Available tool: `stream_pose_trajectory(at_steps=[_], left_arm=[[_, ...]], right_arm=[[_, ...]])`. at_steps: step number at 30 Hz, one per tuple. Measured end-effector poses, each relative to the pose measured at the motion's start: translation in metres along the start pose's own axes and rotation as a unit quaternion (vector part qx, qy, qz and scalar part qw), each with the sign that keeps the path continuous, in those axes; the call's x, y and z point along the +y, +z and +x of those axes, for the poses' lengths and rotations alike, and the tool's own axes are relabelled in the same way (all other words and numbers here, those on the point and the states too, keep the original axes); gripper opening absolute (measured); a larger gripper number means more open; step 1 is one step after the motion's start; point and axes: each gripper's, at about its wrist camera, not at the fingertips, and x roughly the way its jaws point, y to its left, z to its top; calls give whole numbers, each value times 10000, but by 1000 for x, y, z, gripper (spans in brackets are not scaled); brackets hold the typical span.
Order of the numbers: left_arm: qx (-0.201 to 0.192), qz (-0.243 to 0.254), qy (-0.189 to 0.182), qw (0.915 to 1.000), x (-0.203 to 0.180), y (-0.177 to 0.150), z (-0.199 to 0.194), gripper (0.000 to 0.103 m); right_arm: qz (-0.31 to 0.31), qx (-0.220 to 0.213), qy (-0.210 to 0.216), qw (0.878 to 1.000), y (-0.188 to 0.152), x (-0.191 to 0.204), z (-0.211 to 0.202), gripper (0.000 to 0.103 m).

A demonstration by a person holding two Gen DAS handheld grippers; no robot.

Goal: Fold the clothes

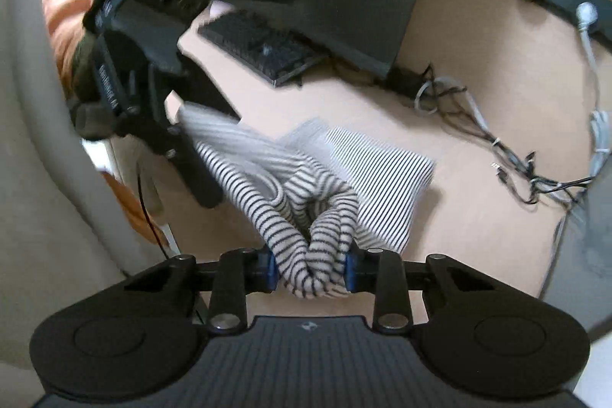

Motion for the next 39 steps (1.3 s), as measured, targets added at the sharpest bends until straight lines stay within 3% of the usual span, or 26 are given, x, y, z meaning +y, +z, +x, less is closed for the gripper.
stream_pose_trajectory(at_steps=[3,5,8,10,12,14,17,21,24,25,27,28,31,34,36,39], left_arm=[[-443,39,334,9985,17,27,-10,60],[-747,-13,885,9933,40,42,-16,59],[-1171,-872,1555,9770,82,50,-41,63],[-1423,-1135,1922,9643,93,45,-64,72],[-1564,-1120,2162,9572,91,38,-80,83],[-1545,-1054,2225,9568,84,31,-85,90],[-1331,-844,2074,9655,67,29,-69,92],[-1326,-645,1387,9793,49,29,-41,95],[-1052,-740,1188,9846,57,22,-11,95],[-852,-781,1302,9847,63,19,1,95],[-485,-795,1614,9825,75,14,22,92],[-345,-772,1768,9806,79,12,29,91],[-320,-680,1899,9789,79,12,33,92],[-313,-624,2058,9761,82,13,34,94],[-336,-608,2085,9756,81,11,36,95],[-334,-525,2159,9744,76,11,40,96]], right_arm=[[289,-311,37,9991,25,-22,6,30],[605,-478,-9,9970,38,-45,33,30],[1053,-431,-183,9933,56,-85,93,30],[1125,-226,-362,9927,58,-103,131,29],[1236,-69,-452,9913,56,-116,157,29],[1404,-8,-505,9888,49,-124,169,29],[1803,-160,-569,9818,39,-134,169,29],[2465,-357,-715,9658,21,-140,165,29],[2930,-390,-690,9528,9,-145,185,29],[3019,-397,-707,9499,7,-146,190,30],[3097,-411,-821,9464,9,-149,197,40],[3088,-413,-917,9458,10,-148,193,50],[2841,-453,-1353,9481,11,-136,168,73],[2576,-598,-1614,9508,8,-119,139,103],[2450,-535,-1810,9510,4,-111,133,103],[2506,48,-2225,9421,-12,-114,160,103]])
